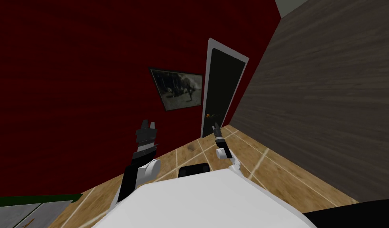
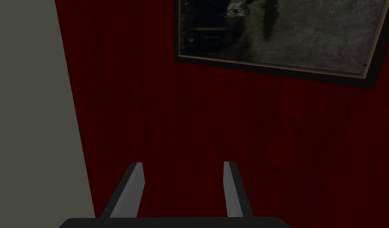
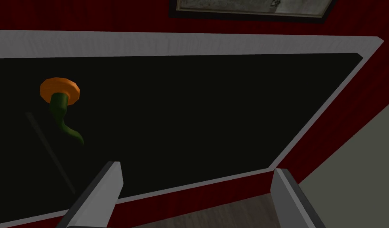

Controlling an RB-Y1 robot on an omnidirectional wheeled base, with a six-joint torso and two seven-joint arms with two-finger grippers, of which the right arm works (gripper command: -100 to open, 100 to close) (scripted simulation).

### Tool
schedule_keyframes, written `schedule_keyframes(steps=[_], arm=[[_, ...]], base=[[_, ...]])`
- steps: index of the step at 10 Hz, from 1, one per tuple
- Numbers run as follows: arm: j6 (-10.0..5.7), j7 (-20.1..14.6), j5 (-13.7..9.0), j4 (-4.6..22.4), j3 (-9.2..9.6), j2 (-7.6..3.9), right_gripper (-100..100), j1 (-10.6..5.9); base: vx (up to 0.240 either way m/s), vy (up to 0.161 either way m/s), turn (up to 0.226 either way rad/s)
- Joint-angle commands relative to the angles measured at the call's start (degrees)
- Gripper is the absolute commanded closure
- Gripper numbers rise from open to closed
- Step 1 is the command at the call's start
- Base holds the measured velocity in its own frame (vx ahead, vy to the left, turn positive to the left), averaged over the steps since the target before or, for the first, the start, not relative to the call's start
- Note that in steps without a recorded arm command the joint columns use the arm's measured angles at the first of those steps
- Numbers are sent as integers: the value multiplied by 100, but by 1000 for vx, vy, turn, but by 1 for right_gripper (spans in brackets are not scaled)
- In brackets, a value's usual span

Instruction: Pull the door open

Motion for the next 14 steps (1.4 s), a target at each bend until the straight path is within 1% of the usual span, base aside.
schedule_keyframes(steps=[1, 4, 5, 7, 11, 12, 14], arm=[[-51, 15, -22, 286, 0, -25, -100, -154], [-126, 16, -76, 805, -6, -104, -100, -393], [-126, 16, -76, 849, -6, -104, -100, -393], [-175, 16, -111, 1195, -10, -154, -100, -553], [-274, 17, -181, 1881, -19, -250, -100, -867], [-274, 17, -181, 1881, -19, -250, -100, -867], [-322, 18, -215, 2217, -23, -296, -100, -1022]], base=[[41, -131, 121], [57, -127, 135], [43, -84, 70], [26, -82, 129], [43, -131, 145], [22, -96, 44], [18, -92, 101]])
